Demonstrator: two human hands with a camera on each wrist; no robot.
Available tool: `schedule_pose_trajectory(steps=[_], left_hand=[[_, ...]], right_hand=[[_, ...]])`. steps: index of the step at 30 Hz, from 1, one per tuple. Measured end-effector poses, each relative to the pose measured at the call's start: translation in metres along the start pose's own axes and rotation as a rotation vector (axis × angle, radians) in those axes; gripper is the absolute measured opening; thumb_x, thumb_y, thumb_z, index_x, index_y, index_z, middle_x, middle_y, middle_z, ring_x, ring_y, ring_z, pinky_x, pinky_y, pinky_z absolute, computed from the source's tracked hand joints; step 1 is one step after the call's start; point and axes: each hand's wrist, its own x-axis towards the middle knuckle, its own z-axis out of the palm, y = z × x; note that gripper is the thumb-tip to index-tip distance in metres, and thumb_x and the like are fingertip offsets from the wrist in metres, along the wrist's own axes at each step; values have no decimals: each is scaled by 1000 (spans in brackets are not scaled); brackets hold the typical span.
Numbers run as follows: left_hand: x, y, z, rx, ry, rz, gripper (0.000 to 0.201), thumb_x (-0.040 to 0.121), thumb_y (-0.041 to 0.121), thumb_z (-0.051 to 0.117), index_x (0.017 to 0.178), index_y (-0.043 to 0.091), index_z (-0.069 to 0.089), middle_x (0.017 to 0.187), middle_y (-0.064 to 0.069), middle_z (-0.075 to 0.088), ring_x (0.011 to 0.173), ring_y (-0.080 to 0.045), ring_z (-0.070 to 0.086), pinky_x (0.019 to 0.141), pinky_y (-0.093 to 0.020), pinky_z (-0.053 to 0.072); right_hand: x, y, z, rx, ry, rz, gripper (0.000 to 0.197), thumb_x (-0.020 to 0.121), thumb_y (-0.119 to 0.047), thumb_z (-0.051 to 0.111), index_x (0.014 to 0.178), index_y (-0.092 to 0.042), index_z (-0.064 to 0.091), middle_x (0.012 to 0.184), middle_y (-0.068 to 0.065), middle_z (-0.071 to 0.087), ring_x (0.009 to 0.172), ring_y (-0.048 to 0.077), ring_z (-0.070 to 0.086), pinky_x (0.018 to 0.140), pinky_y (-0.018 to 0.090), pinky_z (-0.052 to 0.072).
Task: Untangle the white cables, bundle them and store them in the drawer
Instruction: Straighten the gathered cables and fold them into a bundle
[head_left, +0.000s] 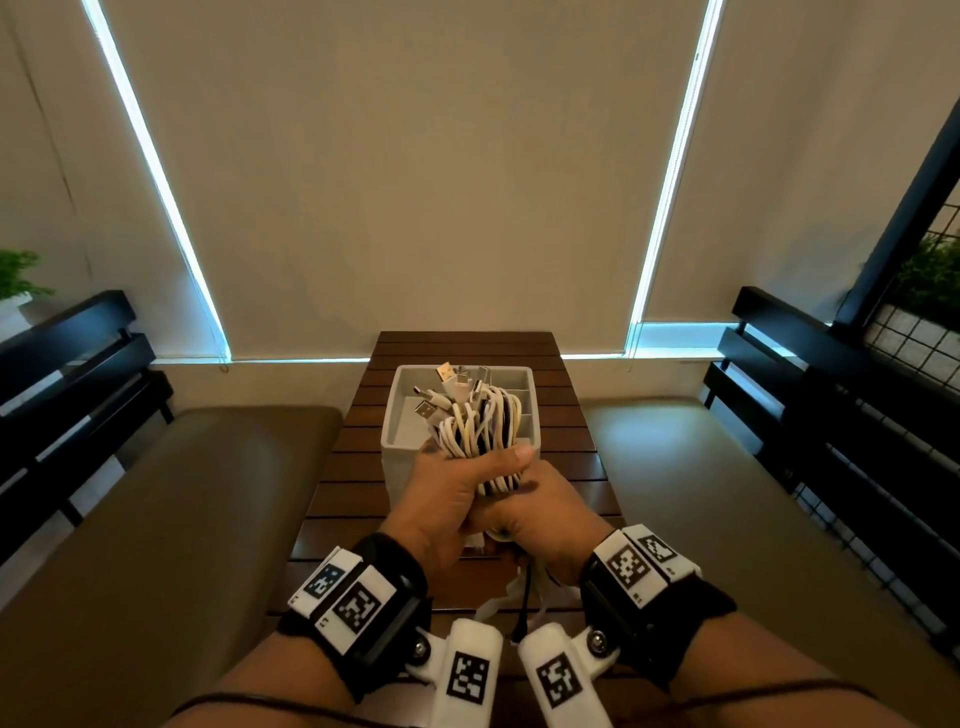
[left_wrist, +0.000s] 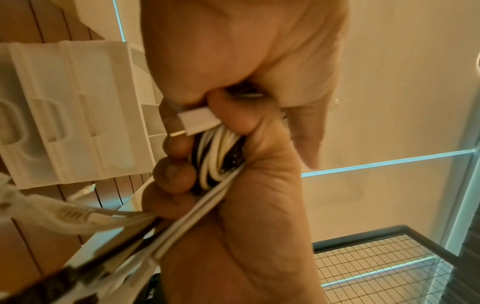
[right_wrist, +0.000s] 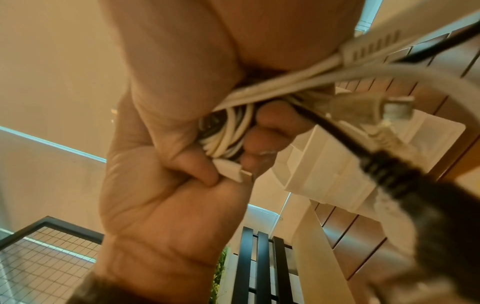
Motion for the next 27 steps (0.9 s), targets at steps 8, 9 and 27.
schedule_pose_trajectory(steps=[8,9,27], left_hand=[[0,-7,-6,71,153,61,45,69,-5,76,111,6,67,98,-17,73,95,-33,70,78,-45,58],[0,-6,-7,63,152,55,45,69,-6,75,112,4,66,100,-19,72,97,-35,69,78,-46,57],[6,26,-16,-482,-241,-12,38,40,6,88,72,12,69,60,-4,63,58,-18,65,63,-33,58]], right_hand=[[-6,-6,8,-147,-62,-45,42,72,8,68,105,-17,61,84,-7,69,74,-5,65,64,14,51],[-8,-7,5,-155,-111,-46,39,73,8,68,102,-17,61,79,-9,68,70,-6,64,63,13,49],[-16,-5,-33,56,-465,-119,39,81,-56,62,89,-18,65,55,-3,46,41,5,39,43,17,35]])
